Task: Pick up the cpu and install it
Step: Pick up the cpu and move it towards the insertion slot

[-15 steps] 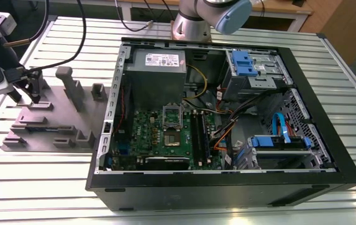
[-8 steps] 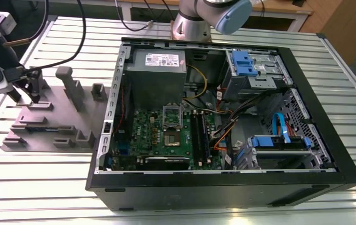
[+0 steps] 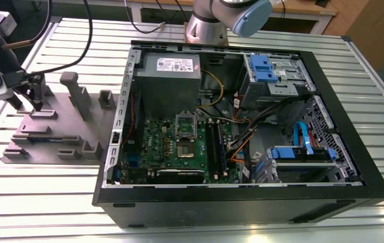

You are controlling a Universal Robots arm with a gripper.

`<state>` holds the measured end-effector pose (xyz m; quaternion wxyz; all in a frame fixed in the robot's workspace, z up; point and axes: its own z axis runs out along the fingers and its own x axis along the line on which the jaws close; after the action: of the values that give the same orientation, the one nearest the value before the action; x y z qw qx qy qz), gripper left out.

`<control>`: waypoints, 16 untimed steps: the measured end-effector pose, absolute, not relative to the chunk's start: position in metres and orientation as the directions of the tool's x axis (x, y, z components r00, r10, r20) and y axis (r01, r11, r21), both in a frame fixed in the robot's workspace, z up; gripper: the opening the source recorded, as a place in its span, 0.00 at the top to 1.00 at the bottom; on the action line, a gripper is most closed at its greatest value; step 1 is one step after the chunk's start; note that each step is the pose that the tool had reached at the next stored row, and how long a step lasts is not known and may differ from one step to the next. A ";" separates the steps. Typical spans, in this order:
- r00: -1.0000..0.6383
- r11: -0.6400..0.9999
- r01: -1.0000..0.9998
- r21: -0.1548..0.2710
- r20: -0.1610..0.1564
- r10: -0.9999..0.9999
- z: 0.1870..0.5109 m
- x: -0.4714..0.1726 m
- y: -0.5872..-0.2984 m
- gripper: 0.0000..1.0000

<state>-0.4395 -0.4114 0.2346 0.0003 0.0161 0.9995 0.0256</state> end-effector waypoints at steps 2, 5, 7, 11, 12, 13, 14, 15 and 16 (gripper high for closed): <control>-0.999 0.998 0.032 0.051 0.000 0.032 0.235 -0.439 -0.411 0.53; -0.999 0.998 0.032 0.051 0.000 0.032 0.236 -0.439 -0.411 0.53; -0.999 0.998 0.032 0.051 0.000 0.032 0.236 -0.439 -0.411 0.53; -0.999 0.998 0.032 0.051 0.000 0.032 0.237 -0.439 -0.411 0.53; -0.999 0.998 0.032 0.051 0.000 0.032 0.238 -0.439 -0.411 0.53; -0.999 0.998 0.032 0.051 0.000 0.032 0.238 -0.439 -0.411 0.53; -0.999 0.998 0.032 0.051 0.000 0.032 0.238 -0.439 -0.411 0.53; -0.999 0.998 0.032 0.051 0.000 0.032 0.239 -0.439 -0.411 0.53; -0.999 0.998 0.032 0.051 0.000 0.032 0.239 -0.439 -0.411 0.53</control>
<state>-0.4395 -0.4114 0.2388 0.0003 0.0161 0.9995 0.0256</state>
